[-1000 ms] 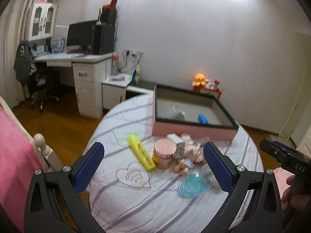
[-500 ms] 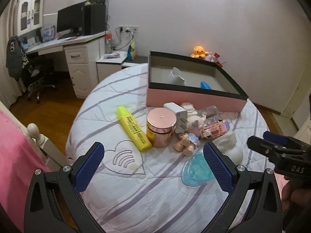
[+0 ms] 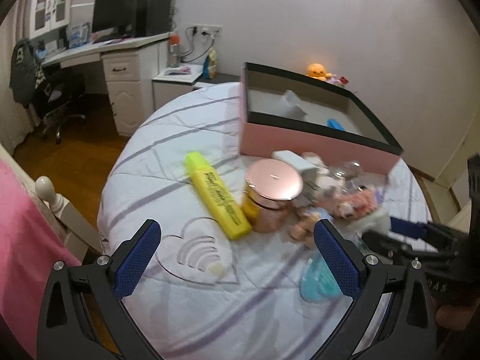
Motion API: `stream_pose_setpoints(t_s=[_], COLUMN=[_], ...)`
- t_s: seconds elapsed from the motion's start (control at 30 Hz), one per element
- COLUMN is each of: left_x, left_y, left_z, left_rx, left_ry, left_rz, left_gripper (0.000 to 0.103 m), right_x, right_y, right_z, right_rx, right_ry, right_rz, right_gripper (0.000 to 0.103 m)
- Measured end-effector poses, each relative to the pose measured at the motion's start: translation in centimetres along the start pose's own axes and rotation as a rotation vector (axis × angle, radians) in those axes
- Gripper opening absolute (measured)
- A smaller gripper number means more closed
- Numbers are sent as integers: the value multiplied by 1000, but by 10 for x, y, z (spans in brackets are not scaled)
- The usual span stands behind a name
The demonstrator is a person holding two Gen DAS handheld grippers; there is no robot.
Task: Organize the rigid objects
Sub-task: 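Grasp the yellow highlighter with the left tool while the right tool grasps the white figurine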
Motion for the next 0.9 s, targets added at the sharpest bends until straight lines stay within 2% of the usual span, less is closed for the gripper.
stream_pose_setpoints(t_s=[0.2,0.3,0.4,0.57,0.63,0.67,0.73,0.8,0.9], left_x=[29,44,51,54,52,51,43,40,42], left_y=[-23,-34,-53,-67,-77,-78,-75,-71,-69], left_z=[3,5,7,20,17,16,16,14,15], left_rx=[18,33,67,48,80,86,68,63,61], left_ry=[20,33,8,-22,-43,-56,-92,-96,-67], left_rz=[70,109,141,163,138,142,125,101,86], left_gripper=[103,103,103,101,88,86,66,57,56], right_x=[11,13,15,13,10,11,10,8,5], right_y=[-7,-4,-3,-9,-10,-10,-9,-6,-4], right_z=[3,4,3,6,6,6,6,7,6], right_rx=[1,9,16,17,10,10,12,11,12], right_ry=[82,96,103,116,114,114,111,89,80], right_rz=[-36,-19,-25,-36,-30,-28,-22,-7,2], right_gripper=[62,51,51,51,51,51,51,51,51])
Point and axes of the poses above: each gripper's, at about its wrist camera, not at the fingertips, and y roughly against the way its jaws point, x to its left, z to its top, the point moved 9 cm from there along -y, roughly the way its jaws point, and after that the axes turned 7 degrees about -x, right-handed, at the moved point
